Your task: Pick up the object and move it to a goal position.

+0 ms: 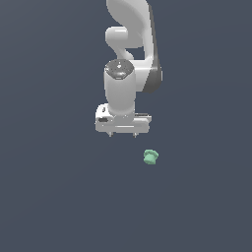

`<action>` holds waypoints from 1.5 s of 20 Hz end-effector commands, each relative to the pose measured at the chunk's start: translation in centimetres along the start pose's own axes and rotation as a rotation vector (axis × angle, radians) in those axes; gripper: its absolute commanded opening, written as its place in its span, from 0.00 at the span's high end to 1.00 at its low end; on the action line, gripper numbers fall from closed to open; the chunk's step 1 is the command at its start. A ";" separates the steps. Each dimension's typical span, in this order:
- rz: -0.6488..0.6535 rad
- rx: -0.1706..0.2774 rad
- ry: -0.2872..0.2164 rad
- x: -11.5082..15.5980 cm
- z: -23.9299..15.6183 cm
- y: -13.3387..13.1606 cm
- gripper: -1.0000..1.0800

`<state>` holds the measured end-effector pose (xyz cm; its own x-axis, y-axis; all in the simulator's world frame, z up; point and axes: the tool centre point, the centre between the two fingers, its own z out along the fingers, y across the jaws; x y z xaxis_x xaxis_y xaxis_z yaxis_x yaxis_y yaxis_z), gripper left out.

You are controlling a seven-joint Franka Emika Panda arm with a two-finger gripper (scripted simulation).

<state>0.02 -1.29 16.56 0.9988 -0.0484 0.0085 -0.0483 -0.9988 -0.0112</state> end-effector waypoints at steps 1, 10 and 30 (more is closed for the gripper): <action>0.000 0.000 0.000 0.0 0.0 0.0 0.04; 0.014 -0.018 -0.046 -1.3 2.1 -0.2 0.04; -0.266 -0.021 -0.045 -0.2 3.2 -2.6 0.04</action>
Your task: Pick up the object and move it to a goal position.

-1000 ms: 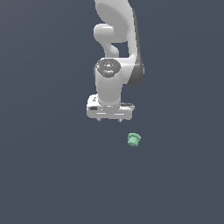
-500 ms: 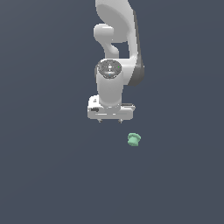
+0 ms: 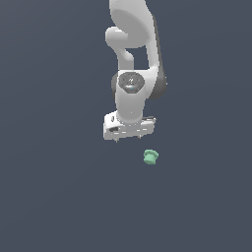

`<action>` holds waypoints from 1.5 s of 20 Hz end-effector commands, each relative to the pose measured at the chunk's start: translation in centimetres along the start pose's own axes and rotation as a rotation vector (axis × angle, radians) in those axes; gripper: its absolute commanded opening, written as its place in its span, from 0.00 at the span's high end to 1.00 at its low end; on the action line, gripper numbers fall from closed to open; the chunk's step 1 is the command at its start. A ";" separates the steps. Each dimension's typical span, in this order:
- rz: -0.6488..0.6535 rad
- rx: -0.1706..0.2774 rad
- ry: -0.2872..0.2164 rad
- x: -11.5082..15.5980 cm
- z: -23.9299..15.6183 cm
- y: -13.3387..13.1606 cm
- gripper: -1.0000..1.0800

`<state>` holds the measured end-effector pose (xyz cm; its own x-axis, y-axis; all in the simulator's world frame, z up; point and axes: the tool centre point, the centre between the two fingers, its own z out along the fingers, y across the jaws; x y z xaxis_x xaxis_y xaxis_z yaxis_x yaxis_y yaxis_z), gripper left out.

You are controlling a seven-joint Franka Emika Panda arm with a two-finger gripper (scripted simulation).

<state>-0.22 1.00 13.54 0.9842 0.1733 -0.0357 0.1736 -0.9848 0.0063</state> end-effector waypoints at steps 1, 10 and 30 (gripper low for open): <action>-0.076 -0.002 0.001 0.4 0.3 -0.6 0.04; -0.383 -0.008 0.005 2.1 1.4 -3.2 0.04; -1.006 -0.013 0.028 5.2 3.6 -8.9 0.04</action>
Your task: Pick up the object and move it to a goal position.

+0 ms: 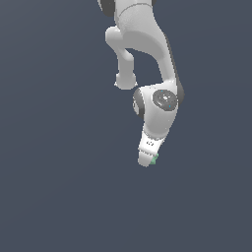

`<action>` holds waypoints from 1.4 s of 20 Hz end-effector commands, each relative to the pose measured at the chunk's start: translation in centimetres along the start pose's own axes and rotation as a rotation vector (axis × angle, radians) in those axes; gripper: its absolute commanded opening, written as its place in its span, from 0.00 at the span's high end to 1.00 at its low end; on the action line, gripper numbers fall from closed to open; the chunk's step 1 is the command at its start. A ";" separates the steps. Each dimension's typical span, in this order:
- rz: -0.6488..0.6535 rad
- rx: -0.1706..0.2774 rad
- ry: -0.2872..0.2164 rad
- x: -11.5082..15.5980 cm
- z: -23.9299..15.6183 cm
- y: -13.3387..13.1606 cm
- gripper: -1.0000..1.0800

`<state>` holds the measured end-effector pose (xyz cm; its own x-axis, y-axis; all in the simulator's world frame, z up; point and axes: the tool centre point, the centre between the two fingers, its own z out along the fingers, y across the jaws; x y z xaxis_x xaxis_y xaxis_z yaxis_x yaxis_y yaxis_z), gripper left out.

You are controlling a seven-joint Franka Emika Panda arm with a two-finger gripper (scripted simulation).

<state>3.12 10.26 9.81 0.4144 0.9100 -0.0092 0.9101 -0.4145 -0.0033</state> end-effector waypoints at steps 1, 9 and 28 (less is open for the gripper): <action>-0.056 -0.001 0.003 0.6 0.2 -0.1 0.04; -0.151 -0.004 0.008 1.5 0.5 -0.2 0.04; -0.159 -0.004 0.009 1.6 5.5 -0.3 0.04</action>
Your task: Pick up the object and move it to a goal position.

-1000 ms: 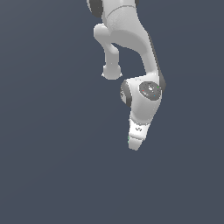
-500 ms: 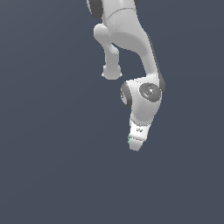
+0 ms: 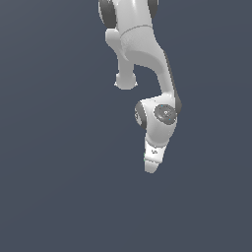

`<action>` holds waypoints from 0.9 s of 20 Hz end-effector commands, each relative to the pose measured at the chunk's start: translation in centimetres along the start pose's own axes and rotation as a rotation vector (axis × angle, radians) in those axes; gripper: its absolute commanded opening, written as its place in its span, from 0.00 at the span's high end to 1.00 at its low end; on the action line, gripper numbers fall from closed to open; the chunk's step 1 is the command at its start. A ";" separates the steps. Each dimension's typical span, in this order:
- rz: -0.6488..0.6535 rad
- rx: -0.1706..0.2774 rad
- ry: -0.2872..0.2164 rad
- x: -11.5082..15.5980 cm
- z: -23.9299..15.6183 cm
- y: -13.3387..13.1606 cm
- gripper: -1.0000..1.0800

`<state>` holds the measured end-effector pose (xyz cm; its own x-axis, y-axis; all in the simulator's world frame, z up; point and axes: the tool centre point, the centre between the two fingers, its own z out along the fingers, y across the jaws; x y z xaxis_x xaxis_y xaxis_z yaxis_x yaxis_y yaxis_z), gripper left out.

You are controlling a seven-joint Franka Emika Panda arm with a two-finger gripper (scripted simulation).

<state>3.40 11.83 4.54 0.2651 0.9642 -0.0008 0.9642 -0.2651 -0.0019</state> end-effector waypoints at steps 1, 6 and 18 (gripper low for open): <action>0.000 -0.002 0.001 0.0 0.3 0.1 0.04; 0.000 -0.002 0.001 0.1 0.3 0.1 1.00; -0.011 -0.008 0.006 -0.2 -0.3 0.3 1.00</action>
<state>3.60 11.71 4.57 0.2581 0.9661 0.0028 0.9661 -0.2581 0.0033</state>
